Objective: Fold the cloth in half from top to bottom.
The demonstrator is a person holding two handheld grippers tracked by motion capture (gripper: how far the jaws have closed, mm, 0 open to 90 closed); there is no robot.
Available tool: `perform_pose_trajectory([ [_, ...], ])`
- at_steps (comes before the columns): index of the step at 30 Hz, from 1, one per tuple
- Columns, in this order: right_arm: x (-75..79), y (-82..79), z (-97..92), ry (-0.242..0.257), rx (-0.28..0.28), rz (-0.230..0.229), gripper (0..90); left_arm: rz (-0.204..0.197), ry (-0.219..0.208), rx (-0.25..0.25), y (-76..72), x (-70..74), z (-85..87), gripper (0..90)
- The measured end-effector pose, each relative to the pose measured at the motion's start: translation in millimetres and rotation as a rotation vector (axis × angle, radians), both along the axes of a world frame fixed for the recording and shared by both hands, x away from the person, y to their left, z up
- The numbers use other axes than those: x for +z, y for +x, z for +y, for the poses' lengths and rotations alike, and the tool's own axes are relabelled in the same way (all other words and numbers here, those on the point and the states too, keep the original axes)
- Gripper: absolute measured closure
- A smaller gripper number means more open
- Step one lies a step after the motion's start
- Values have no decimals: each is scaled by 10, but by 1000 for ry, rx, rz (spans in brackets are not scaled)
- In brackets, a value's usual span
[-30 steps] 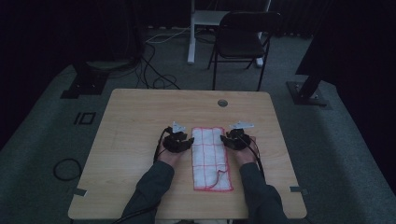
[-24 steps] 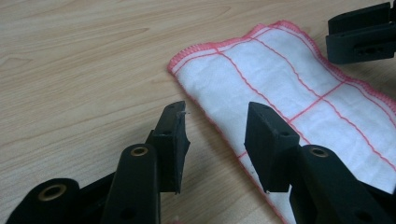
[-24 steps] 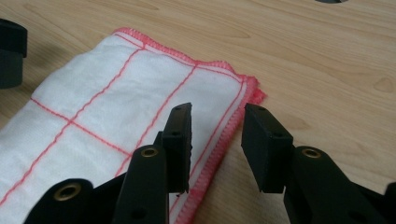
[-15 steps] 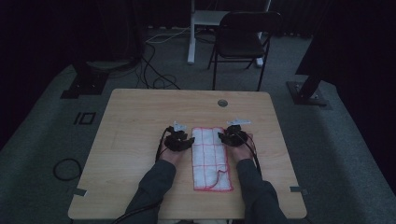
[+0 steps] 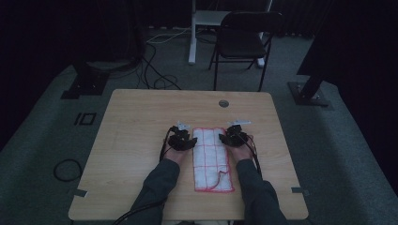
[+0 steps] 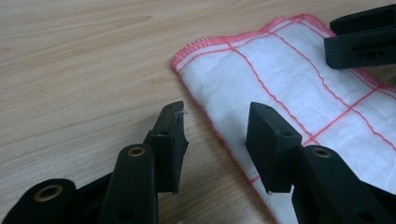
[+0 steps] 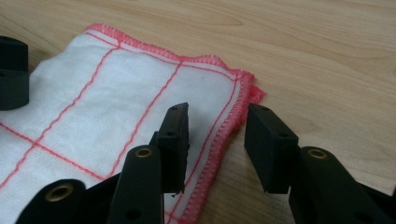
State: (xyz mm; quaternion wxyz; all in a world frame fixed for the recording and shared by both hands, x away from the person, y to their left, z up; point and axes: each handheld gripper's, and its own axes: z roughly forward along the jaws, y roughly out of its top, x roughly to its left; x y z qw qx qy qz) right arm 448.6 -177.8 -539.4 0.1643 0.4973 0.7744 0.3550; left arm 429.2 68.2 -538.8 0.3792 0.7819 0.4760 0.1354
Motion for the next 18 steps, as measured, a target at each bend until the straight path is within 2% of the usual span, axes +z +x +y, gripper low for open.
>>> perform_pose_trajectory([
  [11, -2, -26, 17, -18, 5, -9, 607, 11, 8, -2, -11, -4, -36, 570],
  [14, -3, -35, 30, -22, 13, -12, 645, 14, 23, 1, -20, 6, -50, 593],
  [18, -7, -48, 37, -13, 16, -14, 692, 24, 19, 5, -18, 11, -63, 633],
])
